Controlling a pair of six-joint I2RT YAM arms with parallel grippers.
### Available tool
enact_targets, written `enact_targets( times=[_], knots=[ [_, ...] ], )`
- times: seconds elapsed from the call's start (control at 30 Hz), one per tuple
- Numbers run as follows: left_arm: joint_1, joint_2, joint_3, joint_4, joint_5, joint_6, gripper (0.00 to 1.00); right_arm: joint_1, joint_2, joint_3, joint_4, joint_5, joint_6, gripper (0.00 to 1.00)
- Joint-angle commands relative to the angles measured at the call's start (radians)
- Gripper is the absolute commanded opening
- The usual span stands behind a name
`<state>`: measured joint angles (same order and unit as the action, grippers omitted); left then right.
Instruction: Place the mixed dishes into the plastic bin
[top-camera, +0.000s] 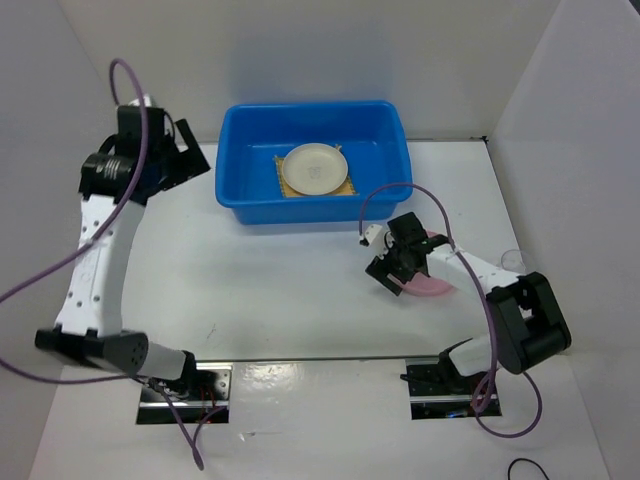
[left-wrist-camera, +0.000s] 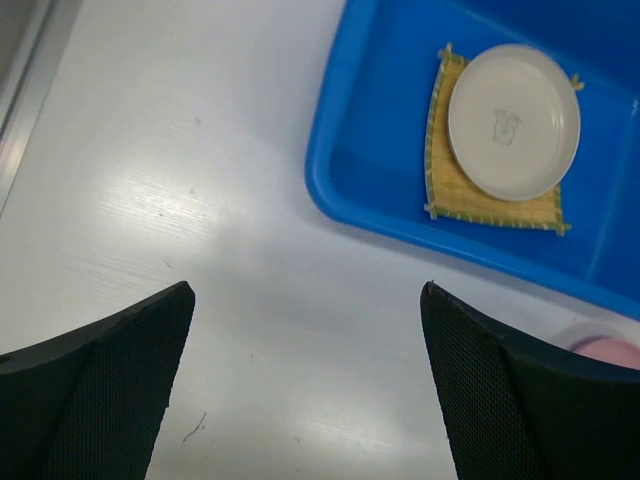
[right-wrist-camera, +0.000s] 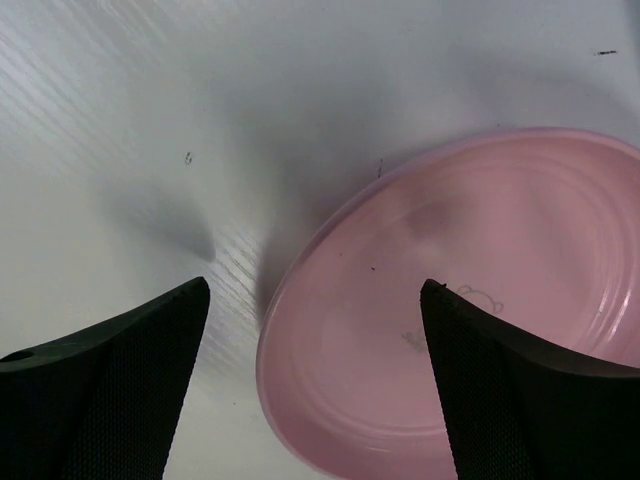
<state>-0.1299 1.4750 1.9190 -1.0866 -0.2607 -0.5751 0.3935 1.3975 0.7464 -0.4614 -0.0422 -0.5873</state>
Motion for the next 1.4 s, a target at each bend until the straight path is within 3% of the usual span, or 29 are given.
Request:
enact_targets(
  times=[0.0,0.1,0.13,0.2,0.3,0.33,0.43,0.6,0.73,1.07,1.23,1.37],
  knots=[
    [0.064,-0.168,-0.182,0.188,-0.009,-0.019,1.00,-0.002,0.040,0.034,0.075,-0.002,0.032,0.90],
    [0.099,-0.203,-0.251,0.157,0.014,-0.019,1.00,-0.015,0.060,0.022,0.075,-0.048,0.011,0.73],
    [0.108,-0.215,-0.285,0.157,0.026,-0.019,1.00,-0.015,0.069,0.022,0.075,-0.048,0.011,0.62],
    [0.122,-0.245,-0.320,0.155,0.047,0.012,1.00,-0.015,0.080,0.010,0.075,-0.064,0.011,0.53],
    [0.168,-0.275,-0.394,0.166,0.074,0.035,1.00,-0.015,0.089,0.010,0.055,-0.073,0.021,0.24],
    [0.188,-0.275,-0.405,0.166,0.086,0.035,1.00,-0.015,0.089,0.010,0.046,-0.073,0.021,0.09],
    [0.217,-0.295,-0.430,0.175,0.115,0.044,1.00,-0.015,0.046,0.034,-0.020,-0.073,0.021,0.00],
    [0.233,-0.295,-0.468,0.194,0.124,0.075,1.00,-0.024,-0.119,0.074,-0.151,-0.022,0.012,0.00],
    [0.233,-0.315,-0.532,0.204,0.144,0.075,1.00,-0.024,-0.374,0.093,-0.227,0.050,0.030,0.00],
    [0.242,-0.343,-0.575,0.205,0.144,0.075,1.00,-0.035,-0.603,0.211,-0.323,0.251,0.116,0.00],
    [0.242,-0.352,-0.575,0.214,0.159,0.075,1.00,-0.035,-0.549,0.344,-0.176,0.190,0.043,0.00],
    [0.251,-0.352,-0.609,0.238,0.238,0.075,1.00,-0.006,-0.378,0.467,0.021,0.101,-0.019,0.00]
  ],
)
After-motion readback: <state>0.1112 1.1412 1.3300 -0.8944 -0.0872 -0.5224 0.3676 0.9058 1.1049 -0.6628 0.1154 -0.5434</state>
